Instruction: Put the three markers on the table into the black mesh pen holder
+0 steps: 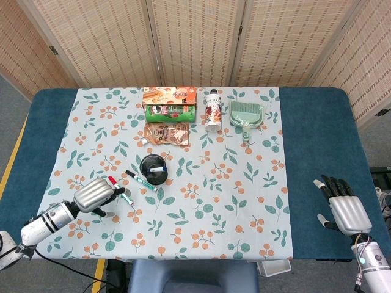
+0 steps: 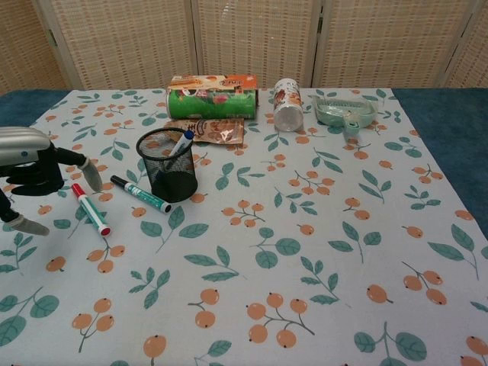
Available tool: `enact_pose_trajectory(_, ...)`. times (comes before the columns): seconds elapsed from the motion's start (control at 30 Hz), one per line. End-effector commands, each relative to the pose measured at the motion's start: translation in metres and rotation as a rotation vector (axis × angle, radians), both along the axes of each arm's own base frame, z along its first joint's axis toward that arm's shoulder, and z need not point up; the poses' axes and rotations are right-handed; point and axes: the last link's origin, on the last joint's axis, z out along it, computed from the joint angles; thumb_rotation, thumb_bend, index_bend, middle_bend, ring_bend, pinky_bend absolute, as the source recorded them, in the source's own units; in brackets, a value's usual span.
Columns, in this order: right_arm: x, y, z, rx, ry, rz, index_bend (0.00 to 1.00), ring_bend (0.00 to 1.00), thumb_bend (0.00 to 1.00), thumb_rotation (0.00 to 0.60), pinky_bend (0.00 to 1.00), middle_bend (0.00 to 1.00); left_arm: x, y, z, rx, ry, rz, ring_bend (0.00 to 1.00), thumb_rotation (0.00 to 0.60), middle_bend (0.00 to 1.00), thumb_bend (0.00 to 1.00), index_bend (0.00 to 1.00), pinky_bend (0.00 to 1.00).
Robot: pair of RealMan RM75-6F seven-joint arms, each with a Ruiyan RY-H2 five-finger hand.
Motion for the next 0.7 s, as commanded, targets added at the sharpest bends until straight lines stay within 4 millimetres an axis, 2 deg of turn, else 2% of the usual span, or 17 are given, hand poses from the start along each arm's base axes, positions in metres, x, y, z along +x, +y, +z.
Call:
enact_pose_trajectory(0.03, -0.001, -0.005, -0.002, 0.005, 0.007, -0.009, 0.09, 0.00, 0.28, 0.600, 0.00, 0.00, 0.008, 0.015, -0.011, -0.027, 0.006, -0.015, 0.90, 0.600, 0.90, 0.19, 0.35, 0.92)
enact_pose_trajectory(0.27, -0.003, -0.010, -0.006, 0.031, 0.006, -0.025, 0.10, 0.00, 0.28, 0.600, 0.00, 0.00, 0.020, 0.032, -0.028, -0.060, 0.043, -0.074, 0.90, 0.600, 0.91, 0.25, 0.36, 0.92)
enact_pose_trajectory(0.7, -0.006, -0.012, -0.001, 0.020, -0.001, -0.044, 0.10, 0.00, 0.28, 0.600, 0.00, 0.00, 0.013, 0.049, -0.052, -0.115, 0.076, -0.046, 0.91, 0.600, 0.91, 0.32, 0.39, 0.92)
